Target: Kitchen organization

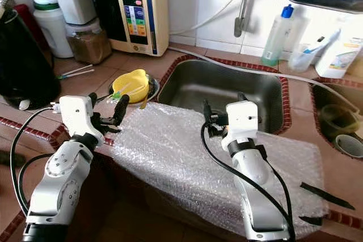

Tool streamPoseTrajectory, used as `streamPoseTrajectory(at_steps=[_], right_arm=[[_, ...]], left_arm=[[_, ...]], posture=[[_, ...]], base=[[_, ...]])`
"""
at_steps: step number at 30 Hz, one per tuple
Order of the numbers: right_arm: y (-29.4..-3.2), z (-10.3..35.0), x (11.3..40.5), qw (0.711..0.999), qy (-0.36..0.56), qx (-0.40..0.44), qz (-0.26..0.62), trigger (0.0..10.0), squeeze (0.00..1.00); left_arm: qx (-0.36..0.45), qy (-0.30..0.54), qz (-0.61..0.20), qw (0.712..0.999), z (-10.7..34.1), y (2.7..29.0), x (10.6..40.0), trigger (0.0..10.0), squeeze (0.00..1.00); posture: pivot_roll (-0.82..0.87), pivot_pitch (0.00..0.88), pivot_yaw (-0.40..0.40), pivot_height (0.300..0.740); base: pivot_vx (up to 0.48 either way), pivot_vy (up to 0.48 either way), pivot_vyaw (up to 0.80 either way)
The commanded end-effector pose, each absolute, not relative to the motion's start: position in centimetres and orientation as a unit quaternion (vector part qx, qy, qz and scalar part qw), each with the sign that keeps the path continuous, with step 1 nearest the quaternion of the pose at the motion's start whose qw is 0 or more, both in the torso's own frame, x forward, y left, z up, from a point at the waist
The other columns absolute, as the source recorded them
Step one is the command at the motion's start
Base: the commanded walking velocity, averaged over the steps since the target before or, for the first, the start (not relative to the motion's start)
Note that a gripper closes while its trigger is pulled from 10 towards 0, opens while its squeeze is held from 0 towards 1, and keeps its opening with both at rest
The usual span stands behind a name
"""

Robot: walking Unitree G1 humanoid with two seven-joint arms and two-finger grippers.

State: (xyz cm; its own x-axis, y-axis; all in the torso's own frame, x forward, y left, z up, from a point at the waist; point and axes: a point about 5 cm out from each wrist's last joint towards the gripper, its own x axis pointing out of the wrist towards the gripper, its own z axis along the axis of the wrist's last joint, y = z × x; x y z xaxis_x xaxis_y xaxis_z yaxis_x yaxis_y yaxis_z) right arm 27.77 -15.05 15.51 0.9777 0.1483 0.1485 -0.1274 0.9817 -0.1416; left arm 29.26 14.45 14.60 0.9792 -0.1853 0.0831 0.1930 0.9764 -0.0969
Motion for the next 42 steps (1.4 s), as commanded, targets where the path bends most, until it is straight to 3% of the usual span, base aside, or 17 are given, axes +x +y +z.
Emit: streamPoseTrajectory(at_steps=[1, 12, 42], right_arm=[[-15.09, 15.83, 27.81, 0.991, -0.087, -0.067, 0.072, 10.0, 0.00], [-15.15, 15.87, 27.85, 0.991, -0.088, -0.069, 0.074, 10.0, 0.00], [-15.01, 15.62, 27.72, 0.991, -0.085, -0.068, 0.075, 10.0, 0.00]], left_arm=[[-0.054, -0.053, -0.104, 0.992, 15.32, 14.32, 29.30, 10.0, 0.00], [-0.060, -0.053, -0.110, 0.991, 15.29, 14.21, 29.25, 10.0, 0.00], [-0.061, -0.045, -0.117, 0.990, 14.94, 14.19, 29.09, 10.0, 0.00]], posture=[[0.01, 0.000, 0.023, 0.740], [0.01, 0.000, 0.022, 0.740], [0.01, 0.000, 0.026, 0.740]], base=[[0.000, 0.000, 0.00], [0.000, 0.000, 0.00], [0.251, 0.000, 0.00]])
